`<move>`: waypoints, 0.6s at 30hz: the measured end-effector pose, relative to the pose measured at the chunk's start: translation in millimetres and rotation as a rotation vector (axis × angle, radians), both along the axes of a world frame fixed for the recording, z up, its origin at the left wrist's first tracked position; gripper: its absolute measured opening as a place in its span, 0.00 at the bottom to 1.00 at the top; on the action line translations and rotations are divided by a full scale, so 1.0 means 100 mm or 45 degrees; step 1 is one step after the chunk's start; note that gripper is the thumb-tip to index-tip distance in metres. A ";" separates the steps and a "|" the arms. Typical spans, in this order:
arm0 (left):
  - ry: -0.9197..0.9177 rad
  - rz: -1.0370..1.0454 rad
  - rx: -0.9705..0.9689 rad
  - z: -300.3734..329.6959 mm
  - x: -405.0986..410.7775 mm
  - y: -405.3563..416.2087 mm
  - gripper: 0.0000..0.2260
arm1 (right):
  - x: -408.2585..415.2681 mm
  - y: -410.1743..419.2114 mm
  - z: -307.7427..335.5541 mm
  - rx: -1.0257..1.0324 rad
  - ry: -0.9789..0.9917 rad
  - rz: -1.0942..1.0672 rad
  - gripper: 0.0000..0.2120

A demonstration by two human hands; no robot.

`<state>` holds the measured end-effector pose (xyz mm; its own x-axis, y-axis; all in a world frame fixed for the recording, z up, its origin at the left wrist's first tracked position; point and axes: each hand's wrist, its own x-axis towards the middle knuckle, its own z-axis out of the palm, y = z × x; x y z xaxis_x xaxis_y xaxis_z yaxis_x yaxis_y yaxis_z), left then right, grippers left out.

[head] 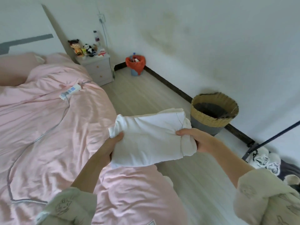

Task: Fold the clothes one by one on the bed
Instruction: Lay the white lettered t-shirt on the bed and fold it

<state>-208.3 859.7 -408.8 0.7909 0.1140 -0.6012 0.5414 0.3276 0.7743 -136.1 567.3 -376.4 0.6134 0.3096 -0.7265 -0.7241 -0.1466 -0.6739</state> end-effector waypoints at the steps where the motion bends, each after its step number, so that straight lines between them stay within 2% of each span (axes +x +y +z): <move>1: -0.048 -0.059 0.016 0.07 0.12 -0.29 0.16 | 0.00 -0.33 0.06 0.008 -0.023 -0.063 0.36; 4: -0.147 -0.184 0.021 0.22 0.36 -0.87 0.16 | 0.02 -1.01 0.12 0.108 -0.101 -0.148 0.25; 6: -0.142 -0.232 0.042 0.27 0.55 -1.36 0.17 | 0.09 -1.56 0.15 0.173 -0.117 -0.216 0.27; 10: -0.097 -0.276 0.070 0.35 0.92 -2.27 0.19 | 0.28 -2.48 0.24 0.127 -0.148 -0.300 0.32; 12: -0.068 -0.313 0.065 0.34 1.12 -2.71 0.20 | 0.42 -2.91 0.25 0.115 -0.158 -0.342 0.31; 18: -0.021 -0.351 0.078 0.27 1.71 -3.36 0.19 | 0.80 -3.50 0.13 0.074 -0.157 -0.382 0.24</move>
<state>-37.1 523.7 -381.4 0.8066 -0.0712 -0.5868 0.5909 0.1216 0.7975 -56.5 217.1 -363.2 0.7657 0.1404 -0.6277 -0.6418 0.1018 -0.7601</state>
